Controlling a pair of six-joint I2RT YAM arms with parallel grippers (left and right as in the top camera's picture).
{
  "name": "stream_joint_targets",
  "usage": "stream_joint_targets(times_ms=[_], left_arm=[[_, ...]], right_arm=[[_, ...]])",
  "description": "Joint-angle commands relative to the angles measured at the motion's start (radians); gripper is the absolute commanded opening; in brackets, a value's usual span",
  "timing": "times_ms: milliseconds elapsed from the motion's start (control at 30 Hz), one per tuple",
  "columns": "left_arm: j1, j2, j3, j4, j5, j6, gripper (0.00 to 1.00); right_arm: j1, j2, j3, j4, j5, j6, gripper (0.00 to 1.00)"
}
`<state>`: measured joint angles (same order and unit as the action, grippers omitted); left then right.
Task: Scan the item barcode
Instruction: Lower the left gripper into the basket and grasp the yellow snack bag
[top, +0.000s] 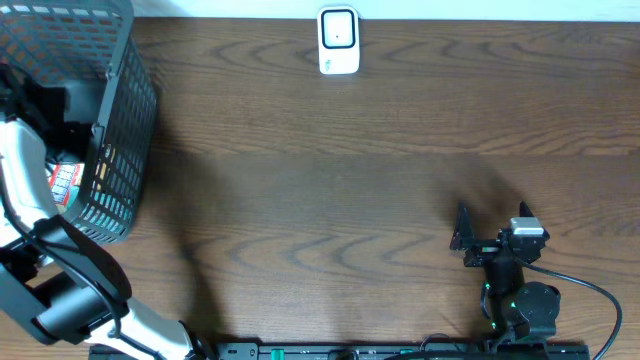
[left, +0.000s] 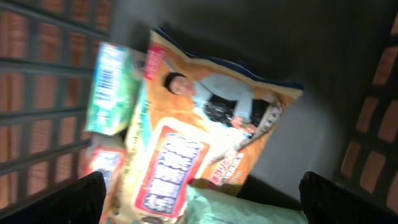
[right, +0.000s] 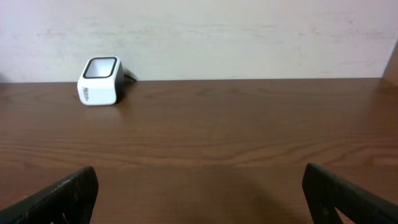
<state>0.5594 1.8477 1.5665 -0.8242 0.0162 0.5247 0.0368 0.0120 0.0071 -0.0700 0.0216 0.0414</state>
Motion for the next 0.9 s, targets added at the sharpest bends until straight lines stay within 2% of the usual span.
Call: stream_joint_targets(times_ms=[0, 300, 767, 833, 867], left_arm=[[0.002, 0.041, -0.038, -0.006, -0.030, 0.021, 0.98], [0.002, 0.116, -0.060, 0.014, -0.134, 0.022, 0.98], [-0.002, 0.203, -0.060, 0.063, -0.164, 0.074, 0.98], [-0.002, 0.210, -0.060, 0.065, -0.163, 0.074, 0.90], [-0.002, 0.219, -0.060, 0.064, -0.163, 0.073, 0.79]], right_arm=[[0.004, -0.005, -0.002, -0.004, -0.002, 0.010, 0.99], [0.004, -0.005, -0.002, -0.004, -0.002, 0.010, 0.99], [0.004, -0.005, -0.002, -0.004, -0.002, 0.010, 0.99], [0.004, -0.005, -0.002, -0.004, -0.002, 0.010, 0.99], [0.004, -0.005, -0.002, -0.004, -0.002, 0.010, 0.99]])
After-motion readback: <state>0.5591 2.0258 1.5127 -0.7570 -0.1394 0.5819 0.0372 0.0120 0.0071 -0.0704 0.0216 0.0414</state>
